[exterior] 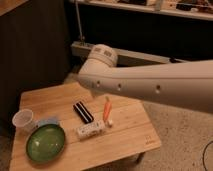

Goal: Place the pepper in the ceramic bowl

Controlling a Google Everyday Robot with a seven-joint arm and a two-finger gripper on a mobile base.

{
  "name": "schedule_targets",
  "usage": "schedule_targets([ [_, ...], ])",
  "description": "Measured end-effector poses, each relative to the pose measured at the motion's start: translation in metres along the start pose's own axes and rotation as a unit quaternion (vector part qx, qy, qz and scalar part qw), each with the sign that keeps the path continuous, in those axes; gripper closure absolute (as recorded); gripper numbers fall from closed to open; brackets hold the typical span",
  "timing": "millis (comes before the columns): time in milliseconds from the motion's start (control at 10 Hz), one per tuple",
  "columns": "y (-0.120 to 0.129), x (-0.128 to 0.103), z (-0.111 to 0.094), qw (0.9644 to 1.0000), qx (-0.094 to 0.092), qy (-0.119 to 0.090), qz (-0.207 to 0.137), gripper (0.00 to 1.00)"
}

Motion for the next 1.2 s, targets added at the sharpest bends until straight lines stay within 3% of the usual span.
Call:
schedule_targets([
  [200, 0.012, -0.019, 0.034, 0.9994, -0.005, 0.028, 0.018, 0.34],
  [300, 0.016, -0.017, 0.049, 0.9986, -0.011, 0.043, 0.03, 0.34],
  [600, 0.026, 0.017, 0.1, 0.9914, -0.033, 0.101, 0.076, 0.34],
  [800, 0.018, 0.034, 0.116, 0.986, -0.061, 0.11, 0.11, 0.34],
  [900, 0.004, 0.046, 0.124, 0.9824, -0.083, 0.105, 0.13, 0.34],
  [1200, 0.009, 0.042, 0.146, 0.9842, -0.086, 0.1, 0.118, 0.34],
])
